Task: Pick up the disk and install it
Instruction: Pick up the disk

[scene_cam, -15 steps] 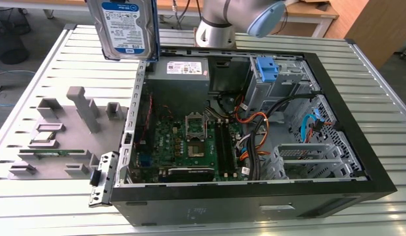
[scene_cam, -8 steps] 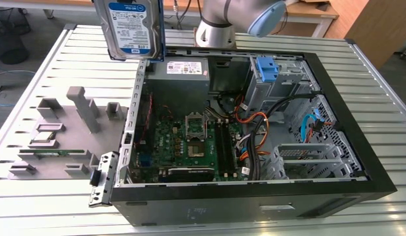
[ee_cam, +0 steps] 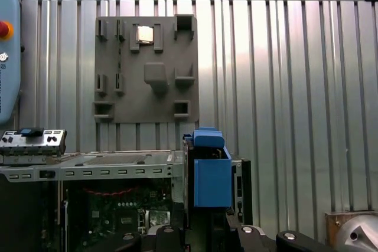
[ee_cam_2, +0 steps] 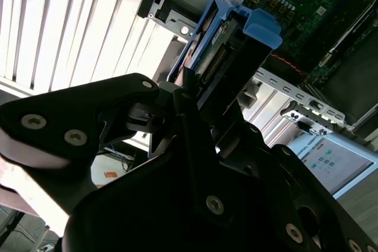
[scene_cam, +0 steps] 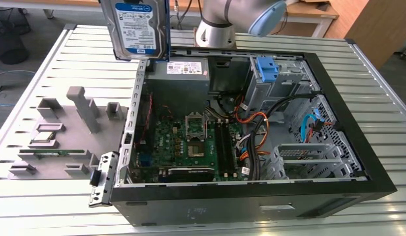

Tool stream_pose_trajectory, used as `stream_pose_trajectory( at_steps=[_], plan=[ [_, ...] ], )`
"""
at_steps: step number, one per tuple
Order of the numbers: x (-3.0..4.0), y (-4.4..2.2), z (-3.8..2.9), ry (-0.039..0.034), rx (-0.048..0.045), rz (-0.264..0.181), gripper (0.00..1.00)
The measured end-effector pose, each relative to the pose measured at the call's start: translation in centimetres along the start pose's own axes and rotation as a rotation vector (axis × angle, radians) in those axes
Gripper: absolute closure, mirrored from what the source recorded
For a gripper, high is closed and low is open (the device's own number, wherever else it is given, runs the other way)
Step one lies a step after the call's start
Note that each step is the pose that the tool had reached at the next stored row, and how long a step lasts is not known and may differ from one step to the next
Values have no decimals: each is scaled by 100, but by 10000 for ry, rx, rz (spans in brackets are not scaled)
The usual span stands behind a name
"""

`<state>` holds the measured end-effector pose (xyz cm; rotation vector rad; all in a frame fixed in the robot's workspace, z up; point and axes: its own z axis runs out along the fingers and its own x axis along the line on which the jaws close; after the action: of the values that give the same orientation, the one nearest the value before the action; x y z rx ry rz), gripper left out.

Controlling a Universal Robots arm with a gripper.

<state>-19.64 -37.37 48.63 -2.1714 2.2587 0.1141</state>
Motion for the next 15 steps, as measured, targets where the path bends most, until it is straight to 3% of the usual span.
stream_pose_trajectory(
  at_steps=[15],
  plan=[
    [-7,-177,-8,-1,1,-1,65]
  ],
)
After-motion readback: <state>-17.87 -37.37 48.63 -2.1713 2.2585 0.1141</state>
